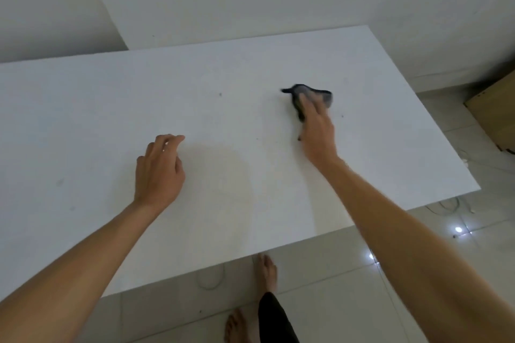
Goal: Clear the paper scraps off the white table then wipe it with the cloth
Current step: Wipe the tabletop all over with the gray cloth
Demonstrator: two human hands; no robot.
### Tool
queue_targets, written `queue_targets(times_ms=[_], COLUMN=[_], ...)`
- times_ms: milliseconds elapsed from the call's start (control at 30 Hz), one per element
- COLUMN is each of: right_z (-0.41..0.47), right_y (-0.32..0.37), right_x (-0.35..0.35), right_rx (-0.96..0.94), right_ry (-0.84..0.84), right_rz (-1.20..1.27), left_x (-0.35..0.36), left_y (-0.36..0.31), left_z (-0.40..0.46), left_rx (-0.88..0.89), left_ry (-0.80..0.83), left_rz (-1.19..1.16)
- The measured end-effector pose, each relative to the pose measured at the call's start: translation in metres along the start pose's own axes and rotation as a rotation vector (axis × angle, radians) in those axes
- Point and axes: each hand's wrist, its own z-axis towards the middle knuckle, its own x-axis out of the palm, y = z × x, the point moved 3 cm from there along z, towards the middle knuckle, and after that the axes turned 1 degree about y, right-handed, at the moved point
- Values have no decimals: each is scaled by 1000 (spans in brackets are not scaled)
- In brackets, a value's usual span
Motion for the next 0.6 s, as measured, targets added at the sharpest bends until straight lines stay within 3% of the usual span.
queue_targets(times_ms=[67,133,200,300,400,500,600], right_z=[-30,-74,-97,-64,0,42,28], right_y=[47,85,86,44,-31,-93,-70], right_x=[30,71,92,75,30,-22,-41], right_rx=[-261,-569,-646,-525,-194,34,-92], right_ry=[33,236,360,198,217,264,186], right_rz=[31,-20,-100,-185,-263,-264,-72], left_x=[4,10,17,29,41,47,52], left_y=[-1,-1,-5,-16,-30,-47,-66], left_z=[0,-1,-4,-12,-17,-17,-13], left_rx=[-38,-82,-97,-21,68,21,-38], left_ry=[-4,-7,-11,-3,3,-17,-44], left_rz=[1,7,8,-4,-2,-25,-76])
